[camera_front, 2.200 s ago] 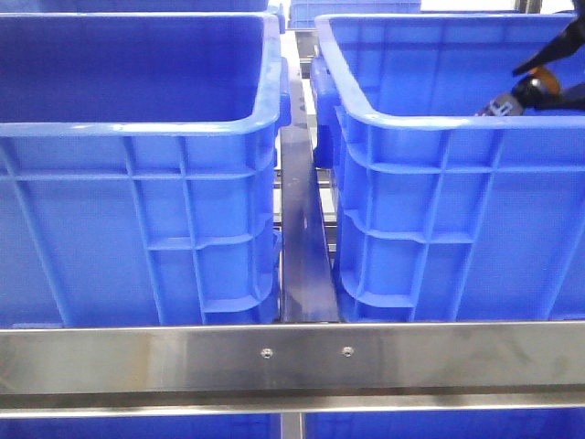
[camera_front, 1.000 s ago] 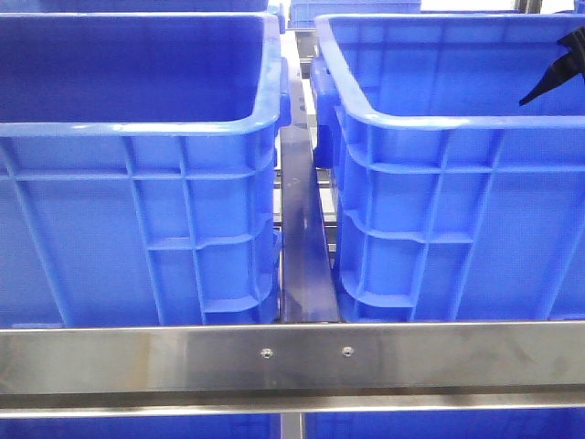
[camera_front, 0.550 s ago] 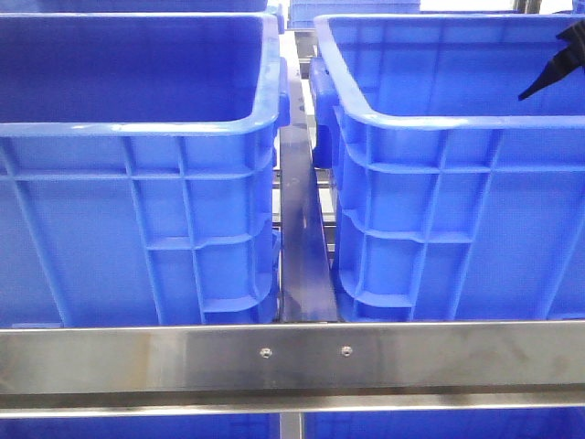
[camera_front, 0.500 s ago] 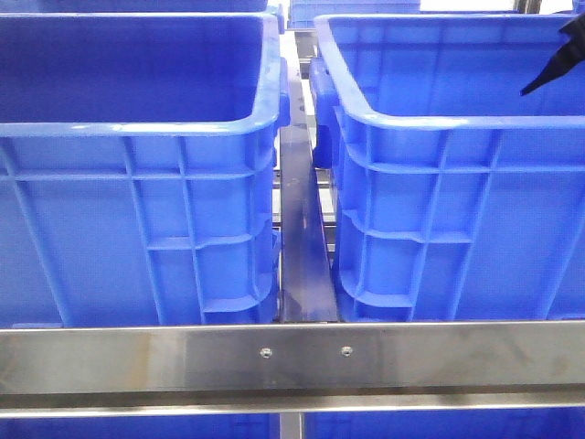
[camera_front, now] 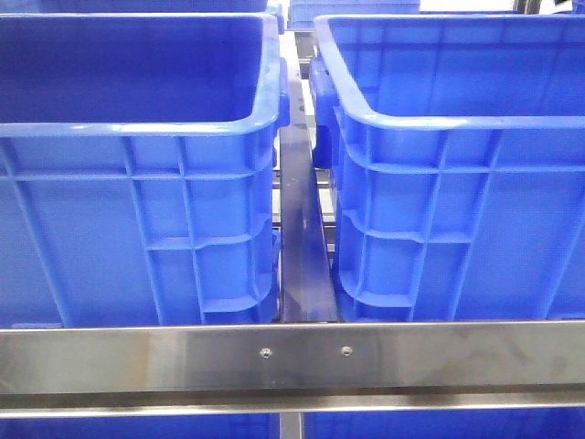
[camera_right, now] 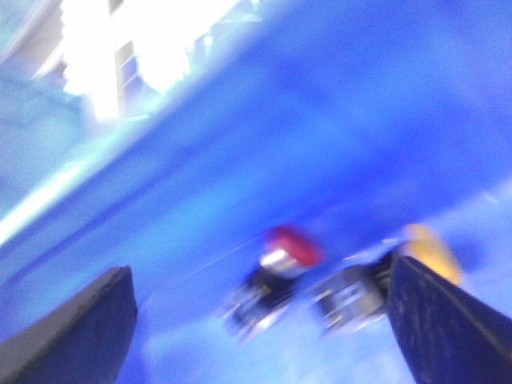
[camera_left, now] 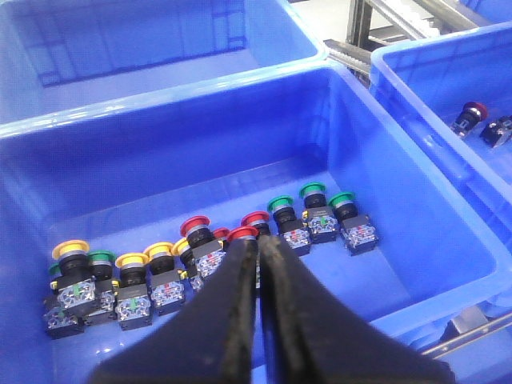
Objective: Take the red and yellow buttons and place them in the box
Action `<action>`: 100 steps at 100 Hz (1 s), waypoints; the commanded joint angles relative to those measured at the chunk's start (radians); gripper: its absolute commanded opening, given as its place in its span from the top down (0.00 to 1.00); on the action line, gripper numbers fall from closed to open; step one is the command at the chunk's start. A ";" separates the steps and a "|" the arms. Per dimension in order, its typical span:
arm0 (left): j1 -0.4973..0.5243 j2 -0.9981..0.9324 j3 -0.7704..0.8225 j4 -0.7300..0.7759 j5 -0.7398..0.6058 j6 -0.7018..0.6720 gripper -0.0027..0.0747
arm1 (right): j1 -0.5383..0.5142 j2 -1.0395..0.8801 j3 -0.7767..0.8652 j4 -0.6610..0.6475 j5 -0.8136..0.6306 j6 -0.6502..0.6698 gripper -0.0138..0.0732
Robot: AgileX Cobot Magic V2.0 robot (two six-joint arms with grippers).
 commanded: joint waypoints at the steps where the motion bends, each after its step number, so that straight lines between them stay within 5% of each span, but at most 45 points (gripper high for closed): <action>1: -0.004 0.006 -0.020 0.040 -0.060 -0.008 0.99 | -0.006 -0.133 0.017 -0.001 0.003 -0.063 0.09; 54: -0.004 0.006 -0.020 0.040 -0.060 -0.008 0.99 | -0.005 -0.685 0.322 -0.001 -0.098 -0.375 0.09; 100: -0.004 0.006 -0.020 0.040 -0.060 -0.008 0.99 | 0.219 -0.908 0.435 -0.092 -0.303 -0.382 0.09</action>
